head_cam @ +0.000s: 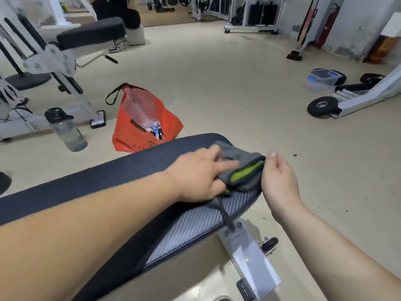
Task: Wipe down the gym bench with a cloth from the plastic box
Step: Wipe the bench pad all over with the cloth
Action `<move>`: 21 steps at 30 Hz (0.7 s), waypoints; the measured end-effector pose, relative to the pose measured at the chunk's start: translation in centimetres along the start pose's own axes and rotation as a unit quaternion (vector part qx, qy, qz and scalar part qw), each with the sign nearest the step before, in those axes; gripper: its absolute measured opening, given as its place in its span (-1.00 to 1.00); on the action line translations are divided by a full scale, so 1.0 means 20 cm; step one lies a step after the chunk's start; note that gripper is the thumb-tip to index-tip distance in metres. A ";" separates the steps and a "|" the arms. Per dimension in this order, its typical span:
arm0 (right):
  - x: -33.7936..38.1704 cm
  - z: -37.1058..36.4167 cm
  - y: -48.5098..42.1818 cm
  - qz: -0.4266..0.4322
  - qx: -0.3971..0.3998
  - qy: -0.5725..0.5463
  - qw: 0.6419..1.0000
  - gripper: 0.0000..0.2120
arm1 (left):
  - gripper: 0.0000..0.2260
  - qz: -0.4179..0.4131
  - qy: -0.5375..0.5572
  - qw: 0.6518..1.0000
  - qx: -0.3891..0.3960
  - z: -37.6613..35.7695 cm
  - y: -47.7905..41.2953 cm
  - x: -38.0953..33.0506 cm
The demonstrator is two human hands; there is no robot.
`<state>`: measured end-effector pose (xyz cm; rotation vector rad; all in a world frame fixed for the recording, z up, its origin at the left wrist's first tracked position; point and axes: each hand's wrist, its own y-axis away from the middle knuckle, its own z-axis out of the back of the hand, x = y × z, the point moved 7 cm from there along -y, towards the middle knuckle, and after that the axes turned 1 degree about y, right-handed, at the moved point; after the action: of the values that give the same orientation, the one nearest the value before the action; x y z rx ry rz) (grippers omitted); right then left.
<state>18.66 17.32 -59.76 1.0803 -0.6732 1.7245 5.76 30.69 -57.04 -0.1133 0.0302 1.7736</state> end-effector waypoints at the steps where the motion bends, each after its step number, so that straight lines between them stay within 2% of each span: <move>1: 0.00 -0.01 0.01 0.006 0.011 0.010 1.000 -0.58 | -0.43 0.057 -0.024 0.998 0.004 0.01 -0.01 0.12; 4: 0.03 -0.06 0.04 0.021 0.042 0.042 0.998 -0.57 | -0.56 0.277 -0.018 0.961 0.003 0.04 0.01 0.40; 6: 0.05 -0.08 0.05 0.030 0.053 0.058 0.996 -0.55 | -0.63 0.318 0.008 0.948 -0.004 0.03 0.06 0.34; 8: 0.06 -0.10 0.04 0.037 0.050 0.066 0.996 -0.55 | -0.66 0.252 0.015 0.967 -0.019 0.01 0.14 0.13; 10: 0.07 -0.10 0.04 0.035 0.039 0.064 0.997 -0.55 | -0.62 0.119 0.037 0.992 -0.038 0.00 0.25 -0.09; 12: 0.06 -0.09 0.03 0.028 0.029 0.057 0.998 -0.56 | -0.48 0.025 0.053 0.998 -0.023 0.02 0.29 -0.10; 13: 0.06 -0.08 0.04 0.027 0.027 0.058 0.998 -0.56 | -0.43 0.017 0.022 0.999 -0.018 0.03 0.27 -0.03; 15: 0.06 -0.07 0.05 0.035 0.033 0.059 0.997 -0.56 | -0.43 0.091 -0.050 0.994 -0.018 0.04 0.21 0.18; 18: 0.08 -0.09 0.07 0.067 0.053 0.086 0.993 -0.60 | -0.54 0.304 -0.057 0.951 -0.012 0.04 0.19 0.45; 19: 0.09 -0.11 0.07 0.081 0.059 0.102 0.990 -0.65 | -0.58 0.341 -0.039 0.939 -0.018 0.05 0.20 0.45; 21: 0.10 -0.13 0.07 0.095 0.063 0.137 0.984 -0.76 | -0.63 0.335 -0.032 0.941 -0.023 0.04 0.26 0.31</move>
<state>16.16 19.77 -59.16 0.8611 -0.5126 2.0577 -0.57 35.79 -56.95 -0.0832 -0.0223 2.4603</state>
